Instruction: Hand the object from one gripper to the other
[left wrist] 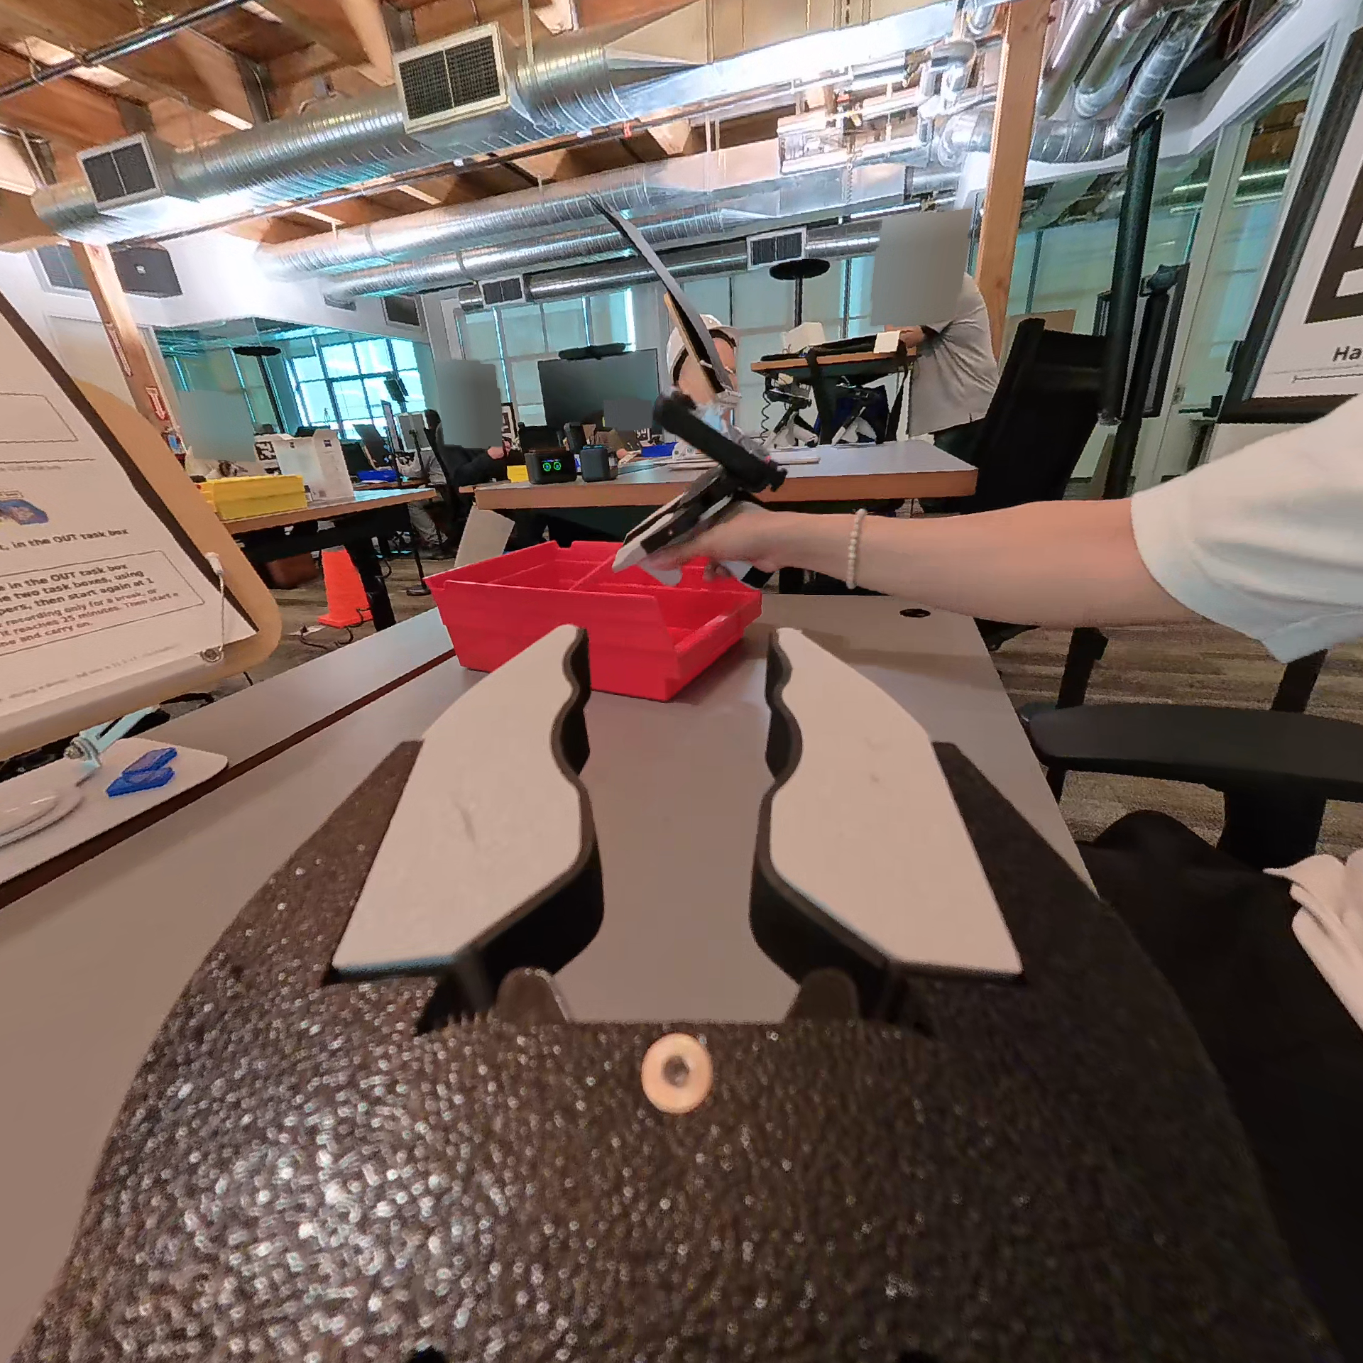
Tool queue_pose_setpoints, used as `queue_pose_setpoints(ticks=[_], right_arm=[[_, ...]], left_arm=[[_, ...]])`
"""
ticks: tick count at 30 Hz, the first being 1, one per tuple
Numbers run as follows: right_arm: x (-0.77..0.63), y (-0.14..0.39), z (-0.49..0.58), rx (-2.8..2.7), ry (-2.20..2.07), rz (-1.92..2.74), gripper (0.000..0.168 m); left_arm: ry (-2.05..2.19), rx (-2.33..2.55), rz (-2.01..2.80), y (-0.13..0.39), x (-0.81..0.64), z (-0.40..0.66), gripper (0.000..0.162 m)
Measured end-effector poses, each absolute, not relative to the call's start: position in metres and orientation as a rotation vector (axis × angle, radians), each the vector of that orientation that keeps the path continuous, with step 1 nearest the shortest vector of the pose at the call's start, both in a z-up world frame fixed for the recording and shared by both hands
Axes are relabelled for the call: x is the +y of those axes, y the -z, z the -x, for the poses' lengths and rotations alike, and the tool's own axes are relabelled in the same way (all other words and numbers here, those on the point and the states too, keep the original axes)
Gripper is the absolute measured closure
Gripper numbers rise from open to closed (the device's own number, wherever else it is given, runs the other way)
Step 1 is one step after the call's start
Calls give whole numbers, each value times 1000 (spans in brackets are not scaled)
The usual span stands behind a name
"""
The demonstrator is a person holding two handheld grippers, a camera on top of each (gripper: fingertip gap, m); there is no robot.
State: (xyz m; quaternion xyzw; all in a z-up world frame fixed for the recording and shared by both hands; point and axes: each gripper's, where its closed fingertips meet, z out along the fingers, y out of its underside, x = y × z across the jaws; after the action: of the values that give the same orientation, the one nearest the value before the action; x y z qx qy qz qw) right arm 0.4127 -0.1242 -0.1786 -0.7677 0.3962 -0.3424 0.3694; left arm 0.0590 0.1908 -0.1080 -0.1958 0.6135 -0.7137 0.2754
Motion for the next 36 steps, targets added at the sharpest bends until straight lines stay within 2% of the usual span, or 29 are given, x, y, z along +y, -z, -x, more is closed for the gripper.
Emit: queue_pose_setpoints(ticks=[9,15,20,21,25,26,28,31,36], right_arm=[[-121,235,-413,1073,781,2237,133],[-127,271,-398,1167,567,2471,134],[-122,279,-393,1161,495,2551,134],[-121,278,-393,1158,494,2550,127],[-126,247,-400,1114,706,2432,85],[-127,233,-399,1089,772,2384,81],[-127,206,-391,1023,884,2295,80],[-101,176,-358,818,879,2191,76],[-34,181,-278,435,510,2204,76]], left_arm=[[1942,1634,561,113,201,-62,123],[1917,1652,602,119,205,-66,123],[1865,1630,684,122,220,-73,123],[1823,1614,730,123,228,-77,123],[1479,1506,1026,130,300,-95,123],[1347,1460,1122,133,329,-99,123],[1102,1410,1247,137,385,-102,122],[888,1570,1158,142,429,-115,113],[503,2090,925,173,474,-141,104]])
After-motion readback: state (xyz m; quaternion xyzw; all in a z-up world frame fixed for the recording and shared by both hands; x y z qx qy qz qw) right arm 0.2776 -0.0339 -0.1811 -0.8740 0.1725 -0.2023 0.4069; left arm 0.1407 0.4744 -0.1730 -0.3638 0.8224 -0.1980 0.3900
